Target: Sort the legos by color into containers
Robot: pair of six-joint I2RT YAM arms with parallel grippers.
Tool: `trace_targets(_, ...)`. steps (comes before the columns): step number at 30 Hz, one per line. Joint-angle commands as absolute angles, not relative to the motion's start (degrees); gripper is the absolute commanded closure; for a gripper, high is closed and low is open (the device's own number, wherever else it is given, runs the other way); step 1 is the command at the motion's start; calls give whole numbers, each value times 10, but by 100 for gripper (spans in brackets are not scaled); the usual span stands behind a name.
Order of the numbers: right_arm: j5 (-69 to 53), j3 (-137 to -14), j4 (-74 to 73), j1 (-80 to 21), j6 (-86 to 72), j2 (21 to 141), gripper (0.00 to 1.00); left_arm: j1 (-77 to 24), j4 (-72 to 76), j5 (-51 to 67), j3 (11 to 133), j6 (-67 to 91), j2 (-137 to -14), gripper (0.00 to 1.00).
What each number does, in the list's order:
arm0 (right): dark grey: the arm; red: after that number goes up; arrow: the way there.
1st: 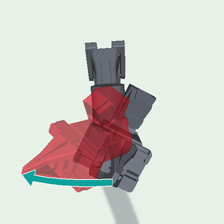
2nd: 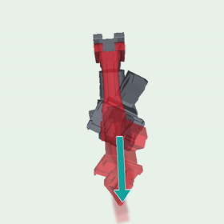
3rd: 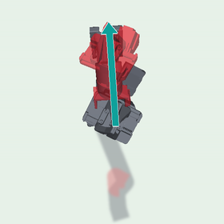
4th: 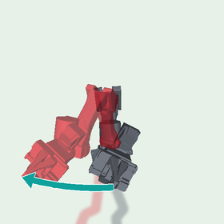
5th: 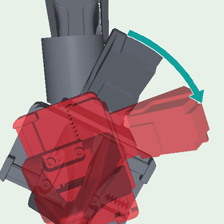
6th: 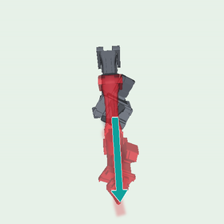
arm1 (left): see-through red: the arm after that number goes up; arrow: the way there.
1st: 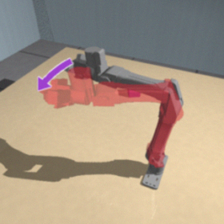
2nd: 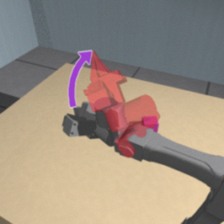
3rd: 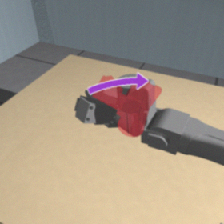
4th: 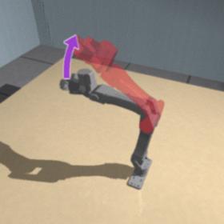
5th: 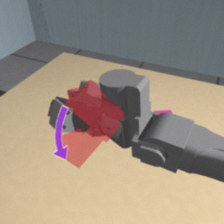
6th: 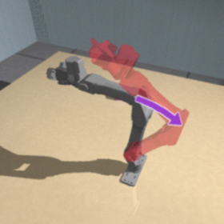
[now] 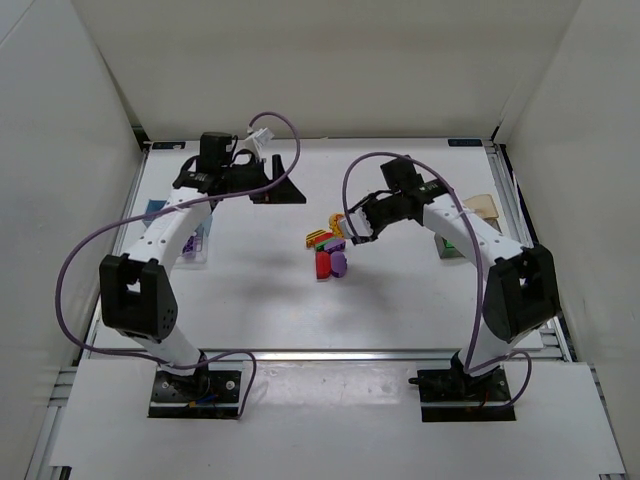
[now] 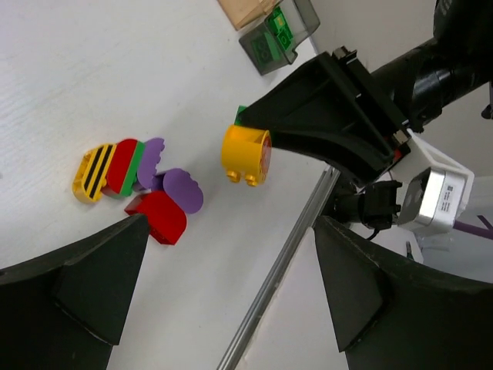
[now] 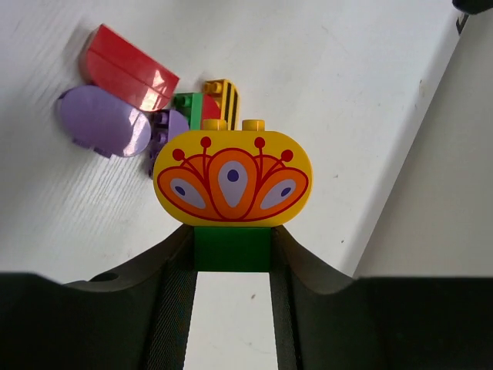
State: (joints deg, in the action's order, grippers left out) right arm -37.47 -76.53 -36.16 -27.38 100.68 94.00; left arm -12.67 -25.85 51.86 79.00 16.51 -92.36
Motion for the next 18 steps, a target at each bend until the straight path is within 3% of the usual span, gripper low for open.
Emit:
trace_targets(1, -366, -799, -305, -286, 881, 923, 100, -133, -245, 546, 845, 159, -942, 1)
trace_targets(8, -382, -901, -343, -293, 686, 953, 100, -164, -226, 559, 896, 135, -987, 3)
trace_targets(18, -386, -910, -300, -301, 642, 957, 100, -174, -169, 632, 876, 185, -1006, 5)
